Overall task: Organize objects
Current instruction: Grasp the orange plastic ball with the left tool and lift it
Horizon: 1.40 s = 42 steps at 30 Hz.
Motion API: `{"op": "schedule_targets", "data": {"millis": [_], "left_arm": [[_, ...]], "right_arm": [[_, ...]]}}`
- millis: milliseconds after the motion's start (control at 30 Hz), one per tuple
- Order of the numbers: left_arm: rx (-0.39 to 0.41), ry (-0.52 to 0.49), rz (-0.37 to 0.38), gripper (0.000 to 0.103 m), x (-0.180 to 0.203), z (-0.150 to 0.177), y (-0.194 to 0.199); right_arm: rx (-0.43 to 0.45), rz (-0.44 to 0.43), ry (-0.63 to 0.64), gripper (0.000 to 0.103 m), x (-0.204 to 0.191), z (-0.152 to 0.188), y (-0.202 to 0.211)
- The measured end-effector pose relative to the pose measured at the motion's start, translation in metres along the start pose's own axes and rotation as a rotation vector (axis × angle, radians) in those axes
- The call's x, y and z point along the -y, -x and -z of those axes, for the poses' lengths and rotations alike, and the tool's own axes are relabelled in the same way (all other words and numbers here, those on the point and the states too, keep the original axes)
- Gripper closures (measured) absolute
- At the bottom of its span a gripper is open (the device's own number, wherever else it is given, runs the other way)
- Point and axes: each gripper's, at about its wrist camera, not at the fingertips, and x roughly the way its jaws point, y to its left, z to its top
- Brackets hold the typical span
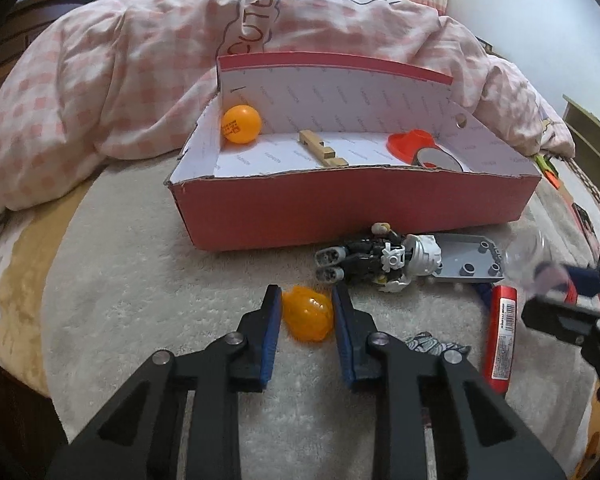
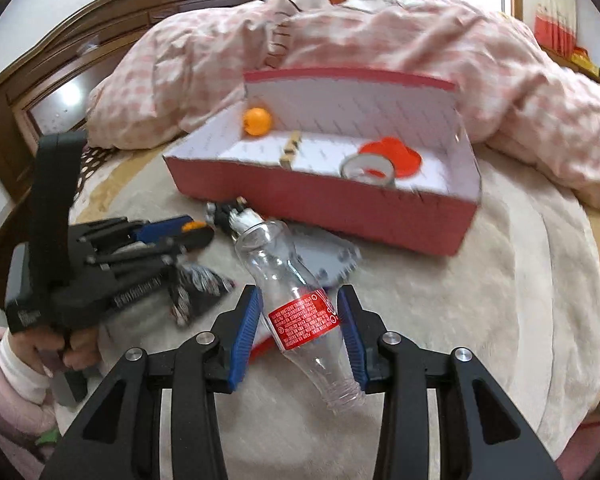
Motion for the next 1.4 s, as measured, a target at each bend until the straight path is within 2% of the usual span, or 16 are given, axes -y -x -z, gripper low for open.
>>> {"op": "schedule_targets", "data": {"millis": [233, 333, 833, 967, 1133, 1400], "left_arm": [[-0.002, -0.040, 0.020, 0.078, 0.012, 0.010, 0.013], [-0.006, -0.058, -0.006, 0.078, 0.017, 0.013, 0.012], [-0.024, -0.010, 0.014, 0.077, 0.011, 0.012, 0.004], [-0.021, -0.007, 0.018, 0.078, 0.010, 0.012, 0.004], [-0.019, 0.001, 0.027, 0.078, 0.009, 0.013, 0.008], [0.032, 0.013, 0.037, 0.078, 0.007, 0.010, 0.028]], "right_arm": [[-0.024, -0.004, -0.039, 0.062, 0.011, 0.019, -0.008], [-0.022, -0.012, -0.042, 0.062, 0.012, 0.024, -0.009], [-0.022, -0.012, -0.004, 0.062, 0.014, 0.038, -0.005], [-0.010, -0.022, -0.030, 0.062, 0.016, 0.037, -0.005], [0.001, -0.033, -0.051, 0.070, 0.018, 0.036, -0.005], [0.032, -0.083, -0.045, 0.070, 0.010, 0.035, -0.001]]}}
